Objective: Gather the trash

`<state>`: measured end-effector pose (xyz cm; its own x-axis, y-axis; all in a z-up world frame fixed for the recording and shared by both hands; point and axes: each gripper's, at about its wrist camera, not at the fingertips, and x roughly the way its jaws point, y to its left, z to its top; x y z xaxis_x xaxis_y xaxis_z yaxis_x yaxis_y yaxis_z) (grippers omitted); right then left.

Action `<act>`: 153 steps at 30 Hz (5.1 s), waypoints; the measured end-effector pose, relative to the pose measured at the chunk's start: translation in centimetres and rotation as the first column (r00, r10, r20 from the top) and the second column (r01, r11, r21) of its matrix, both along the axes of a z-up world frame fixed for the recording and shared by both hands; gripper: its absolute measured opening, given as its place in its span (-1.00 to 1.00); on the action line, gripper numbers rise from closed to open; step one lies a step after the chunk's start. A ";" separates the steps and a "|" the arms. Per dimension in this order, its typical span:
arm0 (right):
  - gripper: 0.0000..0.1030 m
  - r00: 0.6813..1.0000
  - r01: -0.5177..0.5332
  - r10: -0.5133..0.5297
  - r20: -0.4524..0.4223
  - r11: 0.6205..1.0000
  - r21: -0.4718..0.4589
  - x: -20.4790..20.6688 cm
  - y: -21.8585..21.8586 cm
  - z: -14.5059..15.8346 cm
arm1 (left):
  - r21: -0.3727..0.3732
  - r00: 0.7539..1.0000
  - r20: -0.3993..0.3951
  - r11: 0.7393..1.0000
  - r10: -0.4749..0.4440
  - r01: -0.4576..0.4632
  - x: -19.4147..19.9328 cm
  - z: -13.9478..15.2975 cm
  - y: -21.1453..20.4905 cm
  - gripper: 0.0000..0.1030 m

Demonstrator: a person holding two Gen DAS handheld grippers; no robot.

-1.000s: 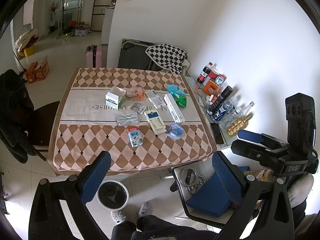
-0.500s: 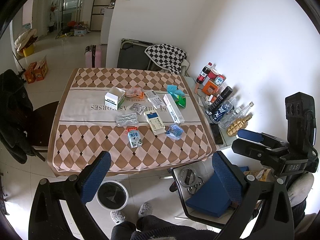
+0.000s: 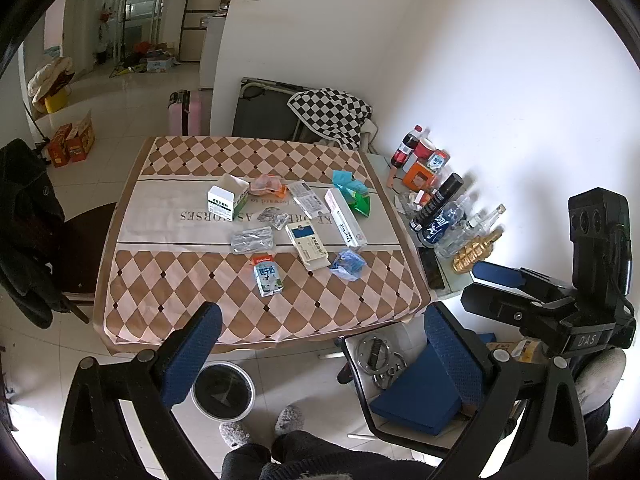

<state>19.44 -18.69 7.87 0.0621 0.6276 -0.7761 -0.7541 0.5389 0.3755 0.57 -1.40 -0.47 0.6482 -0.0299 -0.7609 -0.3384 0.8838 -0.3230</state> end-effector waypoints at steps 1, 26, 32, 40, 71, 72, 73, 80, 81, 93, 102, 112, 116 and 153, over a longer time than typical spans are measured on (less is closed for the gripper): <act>1.00 1.000 -0.001 0.001 0.001 1.000 -0.001 0.1 -0.1 0.0 | 0.000 1.000 0.000 1.000 0.000 0.000 0.0 0.0 0.0 1.00; 1.00 1.000 -0.003 0.003 -0.003 1.000 0.000 0.0 -0.4 0.1 | -0.006 1.000 0.002 1.000 -0.003 0.003 0.0 -0.1 -0.1 1.00; 1.00 1.000 -0.003 0.003 -0.003 1.000 0.001 0.0 -0.3 0.0 | -0.006 1.000 0.003 1.000 -0.002 0.003 0.0 -0.1 -0.1 1.00; 1.00 1.000 0.003 -0.003 -0.004 1.000 0.003 0.5 -0.2 0.0 | -0.007 1.000 0.000 1.000 -0.013 0.013 0.3 -0.1 -0.5 1.00; 0.52 0.965 0.171 -0.256 -0.064 0.792 -0.585 38.2 12.7 -36.3 | 0.125 0.693 -0.635 0.931 0.342 -0.344 32.6 -31.5 7.6 0.99; 0.37 0.966 0.147 -0.243 -0.085 0.792 -0.593 38.9 13.3 -37.6 | 0.103 0.683 -0.652 0.931 0.329 -0.350 33.4 -32.3 7.9 0.99; 0.11 0.969 0.116 -0.223 -0.104 0.788 -0.605 39.5 13.7 -39.0 | 0.070 0.679 -0.665 0.931 0.312 -0.359 34.0 -33.0 7.9 0.99; -0.24 0.962 0.116 -0.247 -0.120 0.762 -0.637 40.7 9.4 -40.6 | -0.128 0.693 -0.702 0.929 0.162 -0.347 38.2 -37.0 4.7 0.99; -0.24 0.960 0.120 -0.254 -0.119 0.756 -0.643 40.7 8.6 -40.9 | -0.132 0.687 -0.711 0.930 0.152 -0.342 38.5 -37.6 4.4 0.99; -0.24 0.951 0.159 -0.291 -0.107 0.755 -0.637 40.4 6.7 -44.6 | 0.004 0.661 -0.726 0.962 0.192 -0.275 38.6 -38.2 2.3 0.36; -0.25 0.951 0.240 -0.305 -0.050 0.831 -0.502 37.3 3.3 -38.6 | 0.113 0.797 -0.554 0.970 0.242 -0.215 36.0 -27.9 2.6 0.36; -0.25 0.955 0.276 -0.297 -0.012 0.900 -0.336 25.6 4.1 -25.2 | 0.216 0.910 -0.339 0.961 0.240 -0.173 21.6 -18.1 3.0 0.36; -0.25 0.948 0.305 -0.318 0.001 0.908 -0.287 15.4 3.3 -23.8 | 0.199 0.917 -0.336 0.968 0.213 -0.152 15.5 -18.7 3.0 0.36; 1.00 0.899 -0.140 -0.185 -0.397 0.737 -0.661 -13.1 10.1 -82.6 | -0.166 0.685 -0.717 0.922 0.132 -0.351 -7.6 -71.6 7.6 0.95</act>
